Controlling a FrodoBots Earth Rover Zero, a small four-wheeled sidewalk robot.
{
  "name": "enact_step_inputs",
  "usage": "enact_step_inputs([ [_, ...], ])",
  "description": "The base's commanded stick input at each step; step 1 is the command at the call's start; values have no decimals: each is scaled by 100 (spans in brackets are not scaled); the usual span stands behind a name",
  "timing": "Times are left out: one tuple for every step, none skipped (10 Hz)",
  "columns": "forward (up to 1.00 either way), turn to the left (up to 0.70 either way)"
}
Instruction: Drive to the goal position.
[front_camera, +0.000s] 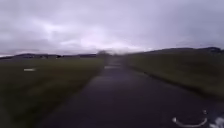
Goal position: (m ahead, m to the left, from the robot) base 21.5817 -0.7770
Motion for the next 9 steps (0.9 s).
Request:
enact_step_inputs([
  [100, 0],
  [100, 0],
  [100, 0],
  [100, 0],
  [100, 0],
  [100, 0],
  [100, 0],
  [100, 0],
  [100, 0],
])
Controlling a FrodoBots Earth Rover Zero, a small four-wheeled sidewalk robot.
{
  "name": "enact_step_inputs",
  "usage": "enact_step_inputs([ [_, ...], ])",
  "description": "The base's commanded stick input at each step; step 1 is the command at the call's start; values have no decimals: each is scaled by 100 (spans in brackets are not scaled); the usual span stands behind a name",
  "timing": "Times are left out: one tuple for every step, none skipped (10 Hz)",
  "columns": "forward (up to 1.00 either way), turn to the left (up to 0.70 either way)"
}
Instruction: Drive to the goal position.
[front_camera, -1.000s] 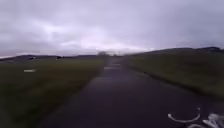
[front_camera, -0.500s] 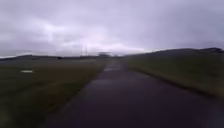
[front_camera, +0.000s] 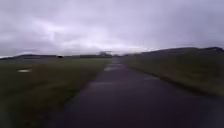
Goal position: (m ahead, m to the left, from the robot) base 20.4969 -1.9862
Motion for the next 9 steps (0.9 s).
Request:
enact_step_inputs([
  [100, 0],
  [100, 0],
  [100, 0],
  [100, -14],
  [100, -21],
  [100, -28],
  [100, -7],
  [100, -1],
  [100, 0],
])
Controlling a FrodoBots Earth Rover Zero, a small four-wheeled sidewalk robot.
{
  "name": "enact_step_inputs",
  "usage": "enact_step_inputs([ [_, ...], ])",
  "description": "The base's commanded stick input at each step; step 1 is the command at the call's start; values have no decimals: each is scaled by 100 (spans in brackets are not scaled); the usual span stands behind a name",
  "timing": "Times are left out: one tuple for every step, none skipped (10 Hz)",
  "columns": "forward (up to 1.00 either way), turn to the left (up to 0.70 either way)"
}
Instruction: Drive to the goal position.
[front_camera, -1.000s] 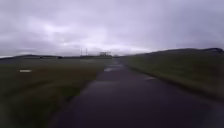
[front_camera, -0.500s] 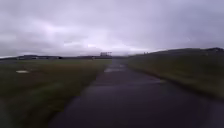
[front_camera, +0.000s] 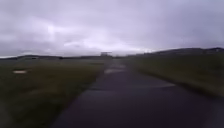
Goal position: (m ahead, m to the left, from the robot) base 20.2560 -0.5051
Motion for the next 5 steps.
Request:
enact_step_inputs([
  [100, 0],
  [100, 0],
  [100, 0],
  [100, 0],
  [100, 0],
])
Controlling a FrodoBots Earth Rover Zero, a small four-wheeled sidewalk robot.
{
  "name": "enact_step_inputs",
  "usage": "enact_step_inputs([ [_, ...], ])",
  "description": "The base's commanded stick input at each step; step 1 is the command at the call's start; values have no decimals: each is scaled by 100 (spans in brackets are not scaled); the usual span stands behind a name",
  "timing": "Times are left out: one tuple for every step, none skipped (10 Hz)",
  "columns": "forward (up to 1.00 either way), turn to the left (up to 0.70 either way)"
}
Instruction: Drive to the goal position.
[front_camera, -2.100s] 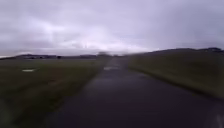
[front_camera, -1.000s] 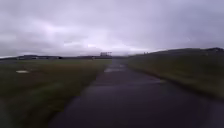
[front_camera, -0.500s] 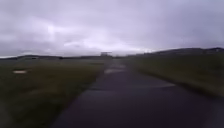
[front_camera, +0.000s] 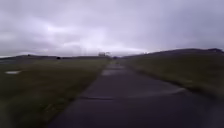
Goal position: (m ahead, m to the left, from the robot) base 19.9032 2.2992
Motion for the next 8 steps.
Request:
enact_step_inputs([
  [100, 0],
  [100, -2],
  [100, -27],
  [100, -27],
  [100, 0],
  [100, 0],
  [100, 0],
  [100, 0],
])
